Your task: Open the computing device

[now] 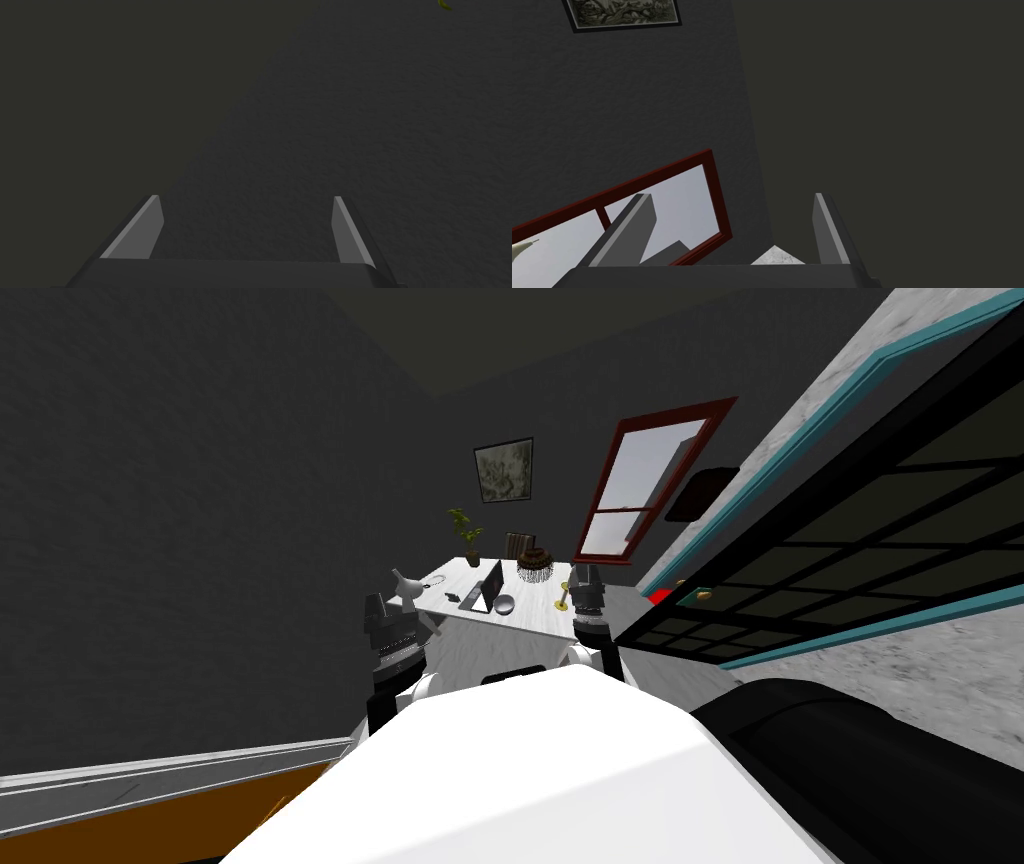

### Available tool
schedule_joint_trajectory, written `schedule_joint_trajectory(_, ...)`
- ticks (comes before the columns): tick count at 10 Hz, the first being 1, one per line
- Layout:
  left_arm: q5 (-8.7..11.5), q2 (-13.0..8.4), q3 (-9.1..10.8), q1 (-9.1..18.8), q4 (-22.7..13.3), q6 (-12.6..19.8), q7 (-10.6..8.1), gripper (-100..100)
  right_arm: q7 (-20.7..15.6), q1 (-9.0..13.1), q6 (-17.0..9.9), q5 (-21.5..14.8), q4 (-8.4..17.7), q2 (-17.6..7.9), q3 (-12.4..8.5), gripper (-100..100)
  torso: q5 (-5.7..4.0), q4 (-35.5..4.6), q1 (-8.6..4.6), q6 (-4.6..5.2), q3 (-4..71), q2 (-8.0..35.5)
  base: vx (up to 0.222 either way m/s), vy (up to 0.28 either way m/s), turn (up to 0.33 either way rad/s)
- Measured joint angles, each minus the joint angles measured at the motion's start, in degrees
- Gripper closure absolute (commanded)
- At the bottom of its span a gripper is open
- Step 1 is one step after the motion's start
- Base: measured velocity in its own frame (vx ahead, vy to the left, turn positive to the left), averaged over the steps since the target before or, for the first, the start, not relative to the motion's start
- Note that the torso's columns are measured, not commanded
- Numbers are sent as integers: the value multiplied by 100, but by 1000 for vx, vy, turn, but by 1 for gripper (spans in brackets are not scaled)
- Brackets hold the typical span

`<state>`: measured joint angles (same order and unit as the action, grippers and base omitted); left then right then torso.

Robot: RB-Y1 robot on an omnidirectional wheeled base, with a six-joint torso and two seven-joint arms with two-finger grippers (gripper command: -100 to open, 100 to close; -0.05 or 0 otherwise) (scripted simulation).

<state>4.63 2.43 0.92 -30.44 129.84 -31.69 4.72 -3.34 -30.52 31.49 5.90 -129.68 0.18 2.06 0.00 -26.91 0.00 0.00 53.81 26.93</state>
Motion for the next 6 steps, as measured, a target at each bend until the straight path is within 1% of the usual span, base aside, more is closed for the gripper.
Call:
schedule_joint_trajectory(2,0,0,0,0,0,0,0,0,0,0,0,0,0,0,0,0,0,-846,0,0,1692,846,0,0,0)
schedule_joint_trajectory(3,0,0,0,0,0,0,0,-100,0,0,0,0,0,0,0,0,0,-1269,0,0,2538,1269,8,-5,-43)
schedule_joint_trajectory(4,-14,-124,8,11,-3,39,9,-100,0,0,0,0,2,0,0,0,0,-1457,0,1,2933,1461,4,-11,-60)
schedule_joint_trajectory(6,-37,-390,45,8,1,142,22,-100,0,-1,-1,0,3,0,0,0,0,-1530,-2,0,3070,1529,2,-15,-52)
